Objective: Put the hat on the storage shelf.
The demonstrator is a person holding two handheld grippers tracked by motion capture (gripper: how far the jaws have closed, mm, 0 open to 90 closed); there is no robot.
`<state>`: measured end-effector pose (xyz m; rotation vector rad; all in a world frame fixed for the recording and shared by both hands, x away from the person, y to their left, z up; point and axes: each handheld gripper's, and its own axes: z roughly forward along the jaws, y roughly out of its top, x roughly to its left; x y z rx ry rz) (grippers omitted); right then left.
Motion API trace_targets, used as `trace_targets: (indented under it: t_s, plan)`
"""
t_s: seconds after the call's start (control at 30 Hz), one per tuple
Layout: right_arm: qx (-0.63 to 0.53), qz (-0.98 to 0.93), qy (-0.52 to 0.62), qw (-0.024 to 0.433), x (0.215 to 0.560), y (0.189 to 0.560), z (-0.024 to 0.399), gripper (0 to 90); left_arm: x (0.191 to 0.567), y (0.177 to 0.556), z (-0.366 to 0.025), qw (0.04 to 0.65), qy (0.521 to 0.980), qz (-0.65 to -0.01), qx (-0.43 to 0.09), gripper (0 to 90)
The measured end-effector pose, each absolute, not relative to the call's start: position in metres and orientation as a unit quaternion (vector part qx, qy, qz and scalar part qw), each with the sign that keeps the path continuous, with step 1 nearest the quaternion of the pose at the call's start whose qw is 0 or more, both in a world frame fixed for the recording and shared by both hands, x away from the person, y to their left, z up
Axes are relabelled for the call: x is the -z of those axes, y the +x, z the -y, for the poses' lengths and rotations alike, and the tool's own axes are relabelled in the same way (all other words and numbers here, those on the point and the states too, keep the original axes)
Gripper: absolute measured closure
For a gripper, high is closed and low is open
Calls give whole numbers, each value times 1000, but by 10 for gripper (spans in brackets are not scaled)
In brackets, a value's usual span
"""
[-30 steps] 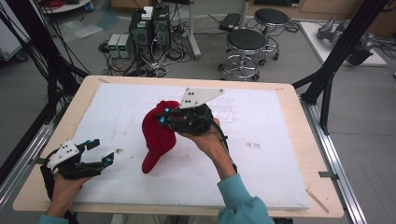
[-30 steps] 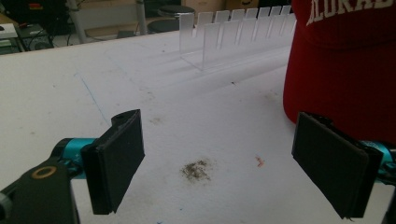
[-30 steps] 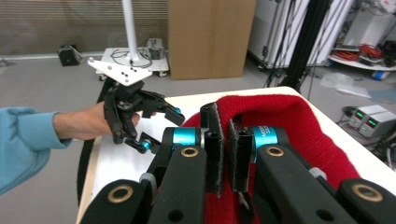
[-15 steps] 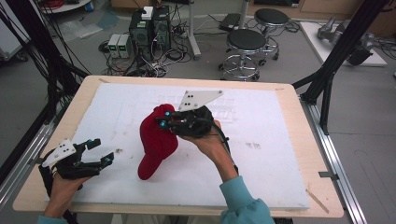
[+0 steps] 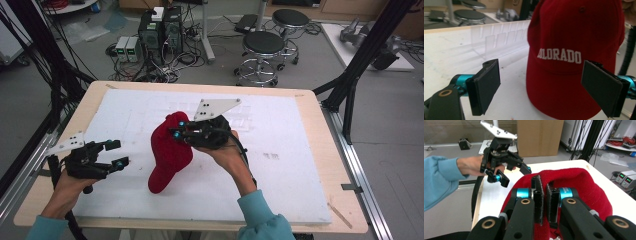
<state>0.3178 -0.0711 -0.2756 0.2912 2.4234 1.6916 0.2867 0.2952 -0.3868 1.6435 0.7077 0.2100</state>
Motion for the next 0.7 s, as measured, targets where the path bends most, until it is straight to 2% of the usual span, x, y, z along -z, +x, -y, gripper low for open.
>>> trace_targets:
  t_s: [0.7]
  plan:
    - [-561,-818,94,86,278,319,79,872,325,327,-236,598,769,-223,-23,145]
